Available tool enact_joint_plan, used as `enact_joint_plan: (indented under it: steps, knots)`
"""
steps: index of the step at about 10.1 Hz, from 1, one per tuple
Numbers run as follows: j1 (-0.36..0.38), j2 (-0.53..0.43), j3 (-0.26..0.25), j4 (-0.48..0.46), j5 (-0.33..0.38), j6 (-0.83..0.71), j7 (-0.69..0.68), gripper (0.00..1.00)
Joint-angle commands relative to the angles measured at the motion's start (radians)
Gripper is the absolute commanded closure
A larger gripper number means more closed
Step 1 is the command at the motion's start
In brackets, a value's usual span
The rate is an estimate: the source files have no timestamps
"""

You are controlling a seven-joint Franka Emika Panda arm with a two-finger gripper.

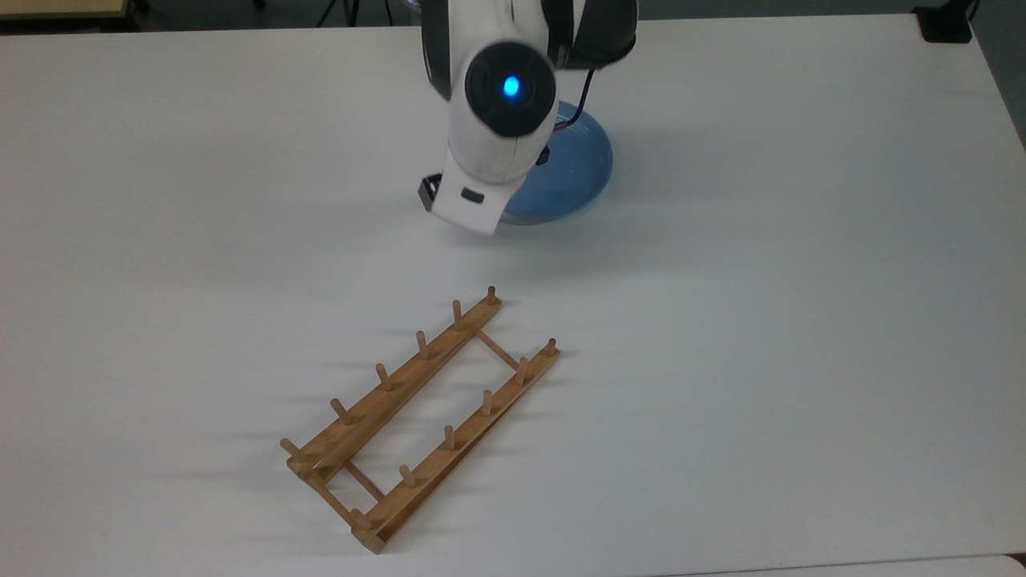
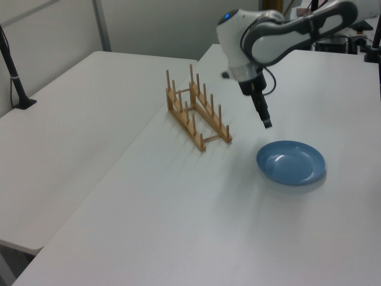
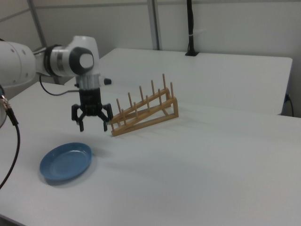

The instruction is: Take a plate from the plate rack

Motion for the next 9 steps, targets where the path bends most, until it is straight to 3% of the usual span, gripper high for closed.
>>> enact_joint_plan:
  steps: [1,4,5,9]
  knots:
    - [0.010,-0.172,-0.012,-0.018,-0.049,0.016,0.276,0.00]
    - [-0.050,-0.371,-0.006,-0.056,-0.020,0.040,0.347,0.00]
    - [-0.065,-0.416,-0.004,-0.076,0.018,0.034,0.352,0.00]
    - [-0.070,-0.428,-0.012,-0.069,0.026,-0.013,0.352,0.00]
